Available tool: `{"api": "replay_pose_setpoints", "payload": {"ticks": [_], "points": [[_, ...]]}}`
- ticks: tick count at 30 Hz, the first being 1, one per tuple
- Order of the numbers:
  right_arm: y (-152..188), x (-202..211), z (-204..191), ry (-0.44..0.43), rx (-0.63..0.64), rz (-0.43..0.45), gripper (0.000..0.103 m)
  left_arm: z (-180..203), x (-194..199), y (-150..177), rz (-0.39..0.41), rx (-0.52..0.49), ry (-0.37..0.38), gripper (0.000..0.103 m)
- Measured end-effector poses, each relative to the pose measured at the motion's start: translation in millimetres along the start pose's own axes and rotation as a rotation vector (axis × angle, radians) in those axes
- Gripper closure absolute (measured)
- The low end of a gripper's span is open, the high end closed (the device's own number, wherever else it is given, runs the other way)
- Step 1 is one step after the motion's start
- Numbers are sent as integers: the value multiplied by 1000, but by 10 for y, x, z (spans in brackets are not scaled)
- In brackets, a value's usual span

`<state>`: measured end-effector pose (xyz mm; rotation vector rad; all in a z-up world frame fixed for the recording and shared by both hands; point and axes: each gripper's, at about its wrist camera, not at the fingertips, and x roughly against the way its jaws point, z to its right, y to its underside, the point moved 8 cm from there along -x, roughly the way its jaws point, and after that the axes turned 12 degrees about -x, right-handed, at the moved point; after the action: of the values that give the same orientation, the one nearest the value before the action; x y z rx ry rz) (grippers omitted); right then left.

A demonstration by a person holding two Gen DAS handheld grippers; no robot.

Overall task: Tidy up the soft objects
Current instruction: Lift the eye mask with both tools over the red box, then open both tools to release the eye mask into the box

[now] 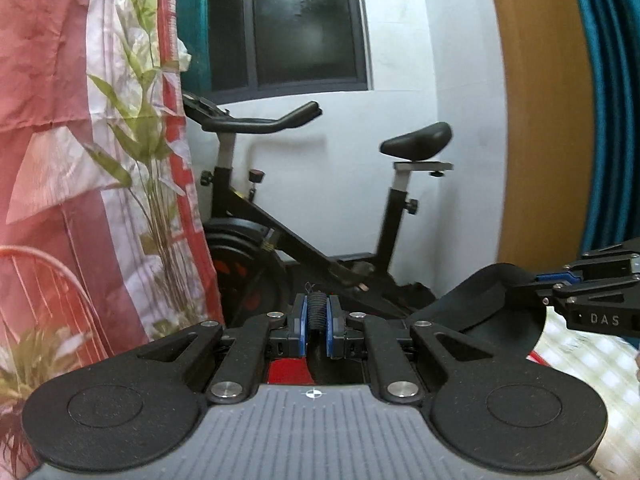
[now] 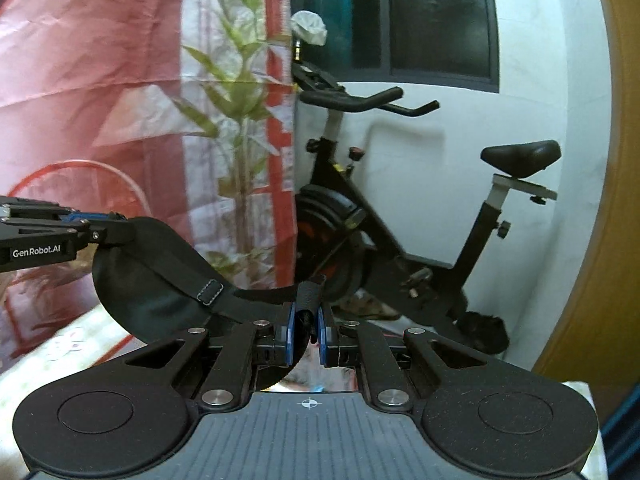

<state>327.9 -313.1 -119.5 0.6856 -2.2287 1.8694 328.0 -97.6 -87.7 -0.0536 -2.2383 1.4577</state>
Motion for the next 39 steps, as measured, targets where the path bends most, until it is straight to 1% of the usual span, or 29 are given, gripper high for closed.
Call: {"api": "replay_pose_setpoints", "payload": {"ticks": [3,5,9,12,14,17,20,22,23,24,25,27,29,30,32,39], "points": [[7,-262,86,32,24,-6,93,33,-276,-12,-13,-12,-18,93],[41,-451,140,45,34,-27,93,60,-439,35,-31,-12,-18,93],[191,-788,209,73,59,-91,92,56,-732,200,-86,-18,-5,93],[334,-988,258,96,71,-159,92,101,-918,361,-147,-43,17,93],[432,-1114,304,130,77,-212,92,147,-1002,481,-189,-54,42,93],[547,-1212,323,149,78,-264,92,170,-1081,636,-241,-69,69,93],[592,-1255,304,151,73,-291,92,137,-1118,665,-268,-61,94,93],[605,-1274,303,154,76,-300,90,121,-1116,678,-278,-55,107,91],[613,-1278,303,158,74,-307,86,119,-1109,683,-283,-53,113,89],[602,-1273,315,161,69,-309,84,104,-1098,690,-288,-50,119,80],[590,-1261,322,162,61,-307,80,101,-1107,679,-288,-46,126,60],[555,-1215,337,162,48,-299,75,94,-1048,640,-274,-36,125,40],[522,-1158,340,162,43,-292,65,104,-1005,599,-266,-42,129,38],[505,-1122,333,161,44,-287,62,110,-976,579,-268,-42,133,38],[480,-1046,317,161,52,-282,59,106,-902,536,-261,-36,145,37],[427,-651,223,135,37,-244,58,79,-511,471,-243,12,190,34]]}}
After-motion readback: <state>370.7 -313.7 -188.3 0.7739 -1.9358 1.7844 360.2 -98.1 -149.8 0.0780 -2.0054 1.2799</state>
